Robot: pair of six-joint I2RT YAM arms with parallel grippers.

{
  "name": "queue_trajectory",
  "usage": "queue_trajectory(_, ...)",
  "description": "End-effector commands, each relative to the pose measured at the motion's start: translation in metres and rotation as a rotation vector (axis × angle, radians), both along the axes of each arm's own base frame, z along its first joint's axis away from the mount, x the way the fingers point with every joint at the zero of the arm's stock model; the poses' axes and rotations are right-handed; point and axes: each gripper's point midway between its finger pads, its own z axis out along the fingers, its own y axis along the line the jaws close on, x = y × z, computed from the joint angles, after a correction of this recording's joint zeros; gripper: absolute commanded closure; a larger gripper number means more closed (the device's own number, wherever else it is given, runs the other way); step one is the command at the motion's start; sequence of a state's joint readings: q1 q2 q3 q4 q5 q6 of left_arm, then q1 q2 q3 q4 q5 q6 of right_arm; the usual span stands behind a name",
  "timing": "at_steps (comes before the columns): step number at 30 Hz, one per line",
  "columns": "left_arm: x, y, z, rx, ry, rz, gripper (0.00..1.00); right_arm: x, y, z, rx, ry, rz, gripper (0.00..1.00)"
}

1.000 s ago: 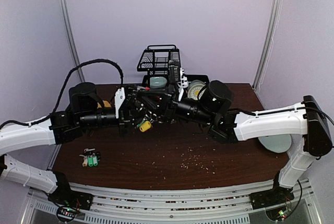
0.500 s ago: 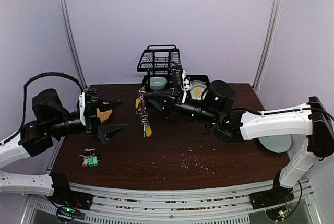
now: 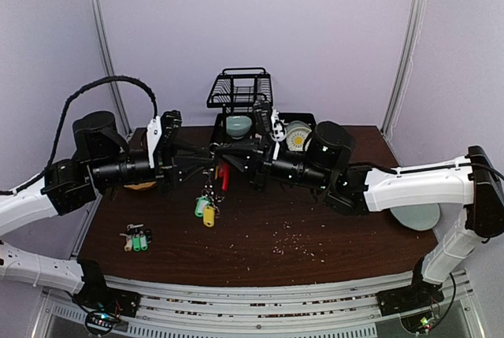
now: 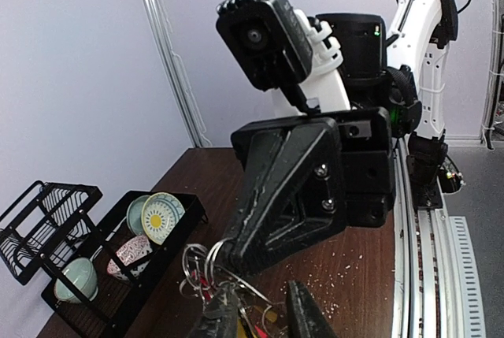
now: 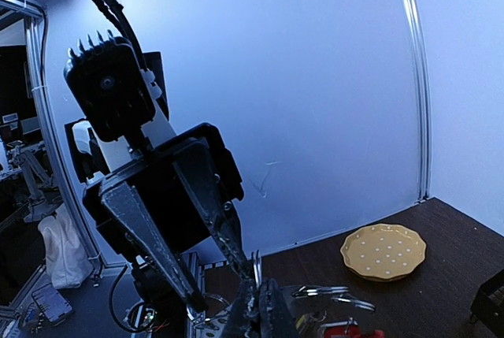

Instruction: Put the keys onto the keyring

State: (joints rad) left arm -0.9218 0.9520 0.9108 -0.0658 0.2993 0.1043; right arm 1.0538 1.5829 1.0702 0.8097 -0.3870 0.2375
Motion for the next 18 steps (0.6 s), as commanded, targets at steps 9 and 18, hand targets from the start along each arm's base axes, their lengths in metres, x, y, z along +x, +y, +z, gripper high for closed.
queue_trajectory(9,0.000,0.000,0.025,-0.064,-0.026,-0.004,0.83,-0.024,-0.008,0.037,0.066,-0.109,0.068,1.00)
queue_trajectory(18,0.001,0.001,0.024,-0.054,-0.018,0.005,0.81,-0.034,-0.007,0.039,0.065,-0.130,0.117,1.00)
